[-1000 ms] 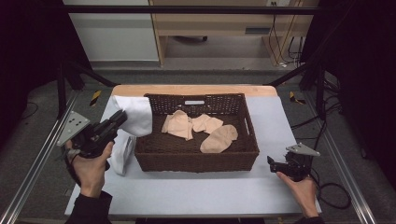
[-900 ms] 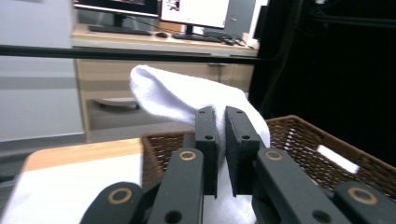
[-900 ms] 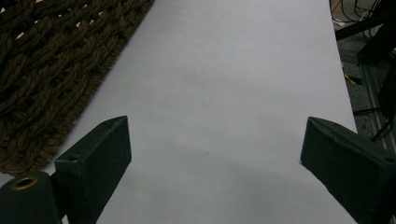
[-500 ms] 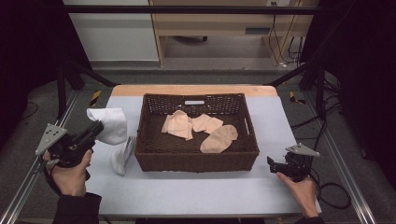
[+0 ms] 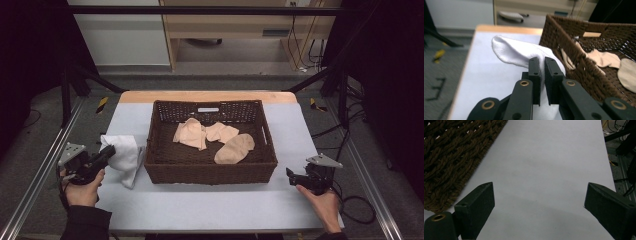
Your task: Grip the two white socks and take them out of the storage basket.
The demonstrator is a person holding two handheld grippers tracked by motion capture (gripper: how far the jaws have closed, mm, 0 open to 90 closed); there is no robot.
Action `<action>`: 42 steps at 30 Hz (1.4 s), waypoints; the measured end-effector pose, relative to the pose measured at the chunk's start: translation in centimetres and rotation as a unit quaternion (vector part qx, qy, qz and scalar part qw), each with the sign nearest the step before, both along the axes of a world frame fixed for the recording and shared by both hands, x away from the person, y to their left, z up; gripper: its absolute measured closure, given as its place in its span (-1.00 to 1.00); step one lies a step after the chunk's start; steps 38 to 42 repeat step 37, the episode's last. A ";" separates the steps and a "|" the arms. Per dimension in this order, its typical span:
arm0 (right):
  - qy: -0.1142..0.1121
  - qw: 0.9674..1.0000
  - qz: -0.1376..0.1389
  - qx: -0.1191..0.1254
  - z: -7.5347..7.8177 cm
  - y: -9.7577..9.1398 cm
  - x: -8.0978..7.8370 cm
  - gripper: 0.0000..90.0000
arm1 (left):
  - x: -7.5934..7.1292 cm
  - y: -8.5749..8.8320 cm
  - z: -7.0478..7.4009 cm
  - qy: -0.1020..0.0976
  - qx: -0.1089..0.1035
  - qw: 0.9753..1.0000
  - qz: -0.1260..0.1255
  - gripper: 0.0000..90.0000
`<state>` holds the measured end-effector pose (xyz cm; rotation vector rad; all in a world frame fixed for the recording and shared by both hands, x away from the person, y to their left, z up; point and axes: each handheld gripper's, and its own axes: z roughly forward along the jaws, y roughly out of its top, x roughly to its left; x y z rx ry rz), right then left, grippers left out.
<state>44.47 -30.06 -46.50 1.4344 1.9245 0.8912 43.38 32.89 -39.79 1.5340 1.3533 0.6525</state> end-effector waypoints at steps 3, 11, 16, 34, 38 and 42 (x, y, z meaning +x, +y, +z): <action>0.002 1.000 0.000 0.000 0.0 0.1 0.0 -0.79 | 0.4 0.0 -0.8 0.016 0.004 1.000 -0.001 0.85; 0.004 1.000 -0.002 -0.005 -0.1 0.1 0.1 -0.79 | 1.5 -0.2 -3.2 0.047 0.041 0.998 0.008 0.66; 0.003 1.000 -0.002 -0.006 -0.1 0.1 0.1 -0.79 | 2.0 -0.1 -4.4 0.057 0.064 0.996 0.013 0.33; -0.008 1.000 -0.006 0.007 0.3 -0.4 -0.3 -0.79 | -2.5 1.1 -3.9 0.027 0.076 0.997 0.009 -0.27; -0.007 1.000 -0.006 0.005 0.3 -0.4 -0.3 -0.79 | -3.1 1.2 -4.7 0.049 0.085 0.995 0.006 -0.32; -0.007 1.000 -0.006 0.005 0.3 -0.4 -0.3 -0.79 | -3.1 1.2 -4.7 0.049 0.085 0.995 0.006 -0.32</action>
